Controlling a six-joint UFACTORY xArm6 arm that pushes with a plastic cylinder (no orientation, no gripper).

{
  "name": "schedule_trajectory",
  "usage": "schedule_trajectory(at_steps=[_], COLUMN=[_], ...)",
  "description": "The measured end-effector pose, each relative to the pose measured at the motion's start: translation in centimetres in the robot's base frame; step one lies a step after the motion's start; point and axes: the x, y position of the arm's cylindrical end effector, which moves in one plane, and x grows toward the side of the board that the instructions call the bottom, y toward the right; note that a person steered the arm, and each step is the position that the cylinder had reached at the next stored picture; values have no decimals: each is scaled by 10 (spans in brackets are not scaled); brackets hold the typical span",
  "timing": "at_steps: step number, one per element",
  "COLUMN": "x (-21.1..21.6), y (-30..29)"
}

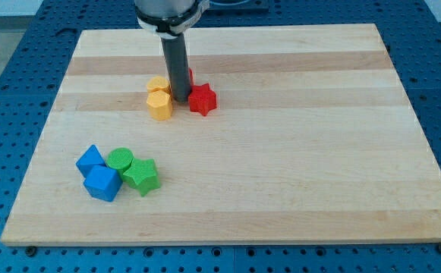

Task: Slide the red circle towards top left

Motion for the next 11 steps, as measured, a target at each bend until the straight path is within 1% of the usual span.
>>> schedule_trajectory(at_steps=[2, 3, 4, 5, 8, 9, 10, 11], x=[-60, -66, -80, -85, -104, -130, -131, -131], y=[0, 14, 57, 45, -58, -62, -41, -40])
